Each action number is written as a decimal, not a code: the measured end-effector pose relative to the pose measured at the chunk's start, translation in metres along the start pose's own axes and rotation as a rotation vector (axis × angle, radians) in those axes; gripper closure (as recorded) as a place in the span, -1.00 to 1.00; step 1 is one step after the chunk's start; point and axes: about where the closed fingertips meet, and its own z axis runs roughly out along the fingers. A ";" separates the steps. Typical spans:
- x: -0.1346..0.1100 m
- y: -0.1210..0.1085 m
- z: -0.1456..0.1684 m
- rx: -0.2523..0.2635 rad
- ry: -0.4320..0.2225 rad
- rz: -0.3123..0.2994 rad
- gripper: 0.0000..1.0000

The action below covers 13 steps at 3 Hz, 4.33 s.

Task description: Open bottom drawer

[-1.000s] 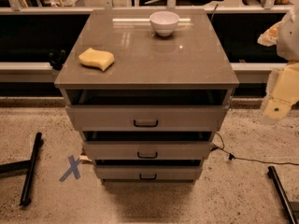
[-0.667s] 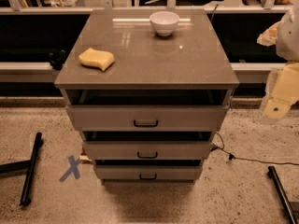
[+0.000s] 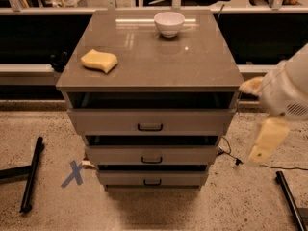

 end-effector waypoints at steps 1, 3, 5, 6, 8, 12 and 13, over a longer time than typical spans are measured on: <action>0.003 0.029 0.064 -0.039 -0.062 -0.046 -1.00; 0.014 0.100 0.164 -0.189 -0.074 -0.056 -1.00; 0.030 0.100 0.215 -0.212 -0.042 -0.047 -1.00; 0.067 0.100 0.308 -0.251 0.001 -0.052 -1.00; 0.110 0.123 0.420 -0.342 0.001 -0.018 -1.00; 0.120 0.061 0.550 -0.304 -0.118 -0.120 -1.00; 0.119 0.034 0.576 -0.261 -0.175 -0.132 -1.00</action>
Offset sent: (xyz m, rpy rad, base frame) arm -0.1043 0.0931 -0.2761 0.1482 0.2780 0.1802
